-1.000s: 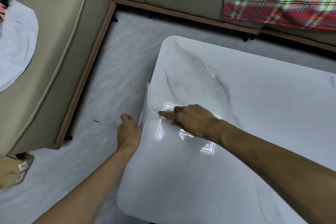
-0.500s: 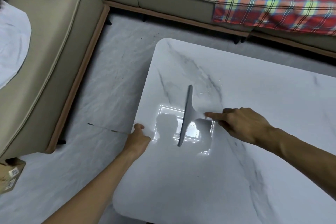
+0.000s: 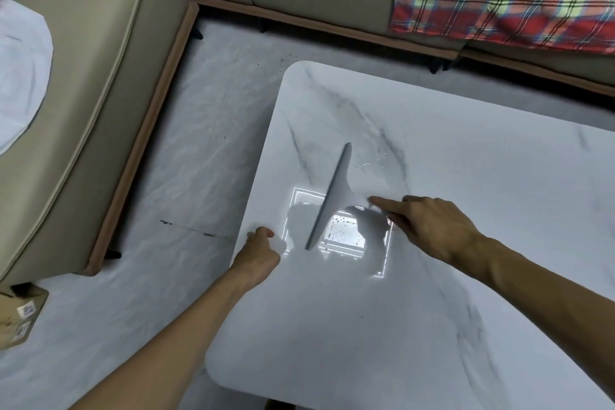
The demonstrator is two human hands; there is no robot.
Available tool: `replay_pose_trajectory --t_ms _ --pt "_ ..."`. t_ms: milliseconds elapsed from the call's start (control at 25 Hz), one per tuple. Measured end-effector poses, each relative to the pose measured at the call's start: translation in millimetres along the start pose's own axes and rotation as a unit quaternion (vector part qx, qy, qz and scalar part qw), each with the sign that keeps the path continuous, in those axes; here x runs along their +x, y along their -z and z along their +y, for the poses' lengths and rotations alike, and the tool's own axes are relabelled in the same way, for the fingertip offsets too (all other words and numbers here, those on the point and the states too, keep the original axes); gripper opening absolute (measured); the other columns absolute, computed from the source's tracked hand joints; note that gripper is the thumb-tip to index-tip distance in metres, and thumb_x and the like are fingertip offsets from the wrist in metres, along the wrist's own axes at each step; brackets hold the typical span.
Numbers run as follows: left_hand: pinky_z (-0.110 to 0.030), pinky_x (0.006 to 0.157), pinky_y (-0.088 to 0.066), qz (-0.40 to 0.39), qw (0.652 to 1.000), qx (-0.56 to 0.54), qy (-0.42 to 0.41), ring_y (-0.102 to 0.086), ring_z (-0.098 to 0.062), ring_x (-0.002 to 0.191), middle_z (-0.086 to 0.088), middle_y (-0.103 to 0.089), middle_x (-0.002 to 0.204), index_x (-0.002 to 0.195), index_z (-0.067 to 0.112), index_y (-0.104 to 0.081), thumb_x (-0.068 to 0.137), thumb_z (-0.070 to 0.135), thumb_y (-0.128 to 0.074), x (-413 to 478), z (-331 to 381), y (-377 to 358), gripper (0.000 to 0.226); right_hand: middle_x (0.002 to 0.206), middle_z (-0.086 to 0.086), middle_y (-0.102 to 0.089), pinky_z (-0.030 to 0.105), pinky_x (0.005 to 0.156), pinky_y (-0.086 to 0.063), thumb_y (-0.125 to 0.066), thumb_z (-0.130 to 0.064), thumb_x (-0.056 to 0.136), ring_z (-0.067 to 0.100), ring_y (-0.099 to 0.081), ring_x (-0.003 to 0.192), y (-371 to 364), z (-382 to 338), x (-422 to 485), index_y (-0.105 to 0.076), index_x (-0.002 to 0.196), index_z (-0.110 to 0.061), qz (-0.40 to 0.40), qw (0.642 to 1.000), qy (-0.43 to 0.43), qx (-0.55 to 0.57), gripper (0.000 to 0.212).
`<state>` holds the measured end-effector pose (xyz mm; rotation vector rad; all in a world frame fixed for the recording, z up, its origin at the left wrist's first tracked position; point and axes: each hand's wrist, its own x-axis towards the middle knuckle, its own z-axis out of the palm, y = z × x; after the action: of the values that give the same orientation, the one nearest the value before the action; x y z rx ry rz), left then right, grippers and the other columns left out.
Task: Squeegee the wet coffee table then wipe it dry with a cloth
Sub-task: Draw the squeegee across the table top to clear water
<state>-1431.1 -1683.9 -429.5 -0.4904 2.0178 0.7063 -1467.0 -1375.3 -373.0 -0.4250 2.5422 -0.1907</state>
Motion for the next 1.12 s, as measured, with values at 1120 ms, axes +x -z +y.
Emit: replay_pose_trajectory --t_ms 1120 --pt "-0.031 0.066 -0.044 0.235 0.959 -0.149 0.051 -0.054 -0.025 0.078 -0.007 -0.053 0.09 0.103 0.012 -0.041 0.087 0.001 -0.039 -54.1 -77.0 -13.3 0.019 0.12 -0.003 -0.058 0.03 0.069 -0.041 -0.038 -0.03 0.102 0.032 -0.063 0.092 -40.9 -135.3 -23.9 -0.022 0.144 -0.057 -0.061 0.969 0.231 -0.069 0.052"
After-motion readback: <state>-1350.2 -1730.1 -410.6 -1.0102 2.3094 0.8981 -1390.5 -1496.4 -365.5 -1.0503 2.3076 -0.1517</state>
